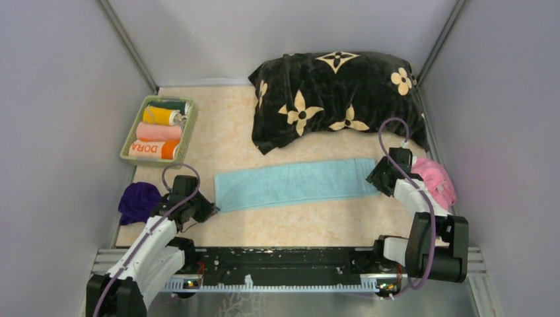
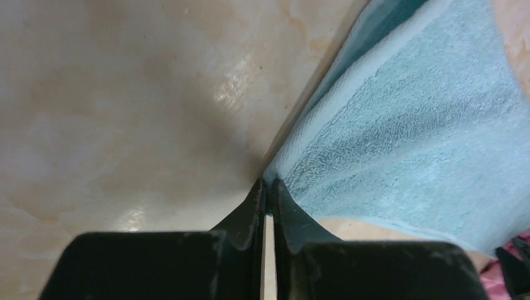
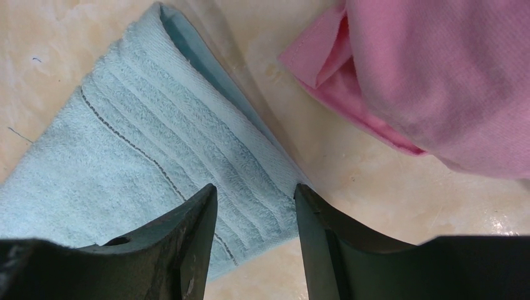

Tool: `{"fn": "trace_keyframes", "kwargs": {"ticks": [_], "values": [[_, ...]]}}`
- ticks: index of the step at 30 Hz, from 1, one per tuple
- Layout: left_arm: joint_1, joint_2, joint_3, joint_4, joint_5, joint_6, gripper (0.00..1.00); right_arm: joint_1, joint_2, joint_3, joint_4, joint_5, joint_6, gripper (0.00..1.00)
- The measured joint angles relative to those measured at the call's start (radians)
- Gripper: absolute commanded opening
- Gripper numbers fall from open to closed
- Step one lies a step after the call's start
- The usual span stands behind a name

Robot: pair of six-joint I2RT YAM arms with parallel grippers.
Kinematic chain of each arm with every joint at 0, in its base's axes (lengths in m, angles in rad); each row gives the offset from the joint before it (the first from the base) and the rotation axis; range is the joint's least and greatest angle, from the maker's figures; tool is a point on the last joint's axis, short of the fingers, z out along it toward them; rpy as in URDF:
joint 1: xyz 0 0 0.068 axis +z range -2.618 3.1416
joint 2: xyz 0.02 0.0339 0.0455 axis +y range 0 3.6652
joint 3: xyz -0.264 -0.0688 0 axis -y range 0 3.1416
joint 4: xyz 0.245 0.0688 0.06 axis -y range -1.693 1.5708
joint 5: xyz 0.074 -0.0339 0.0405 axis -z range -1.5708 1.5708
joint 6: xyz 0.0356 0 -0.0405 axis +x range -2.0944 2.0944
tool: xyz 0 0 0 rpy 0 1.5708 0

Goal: Roll the towels
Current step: Fold the towel at the center of the board.

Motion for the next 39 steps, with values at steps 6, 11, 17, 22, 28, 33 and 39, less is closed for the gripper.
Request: {"fn": "trace_keyframes", "kwargs": {"ticks": [6,11,17,22,28,33,39], "values": [[-0.06,0.017,-0.016,0.013,0.013,-0.054,0.44,0.0,0.005,0.006,-0.002,0.002,0.004,0.56],[-0.069,-0.018,0.028,-0.064,-0.053,-0.055,0.55,-0.004,0.003,0.024,-0.038,0.021,-0.002,0.61],[-0.069,-0.011,0.174,-0.122,-0.129,0.01,0.54,-0.006,-0.082,0.06,-0.1,0.032,-0.027,0.62],[-0.069,0.092,0.271,-0.06,-0.137,0.111,0.46,0.024,-0.127,0.097,-0.086,-0.03,-0.047,0.62],[-0.087,0.341,0.323,0.092,-0.083,0.212,0.36,0.091,-0.061,0.098,-0.038,-0.182,-0.053,0.62],[-0.101,0.519,0.341,0.206,-0.069,0.274,0.32,0.126,0.001,0.096,-0.026,-0.274,-0.053,0.62],[-0.096,0.656,0.36,0.286,-0.115,0.32,0.29,0.119,0.054,0.068,-0.034,-0.248,-0.054,0.64]]}}
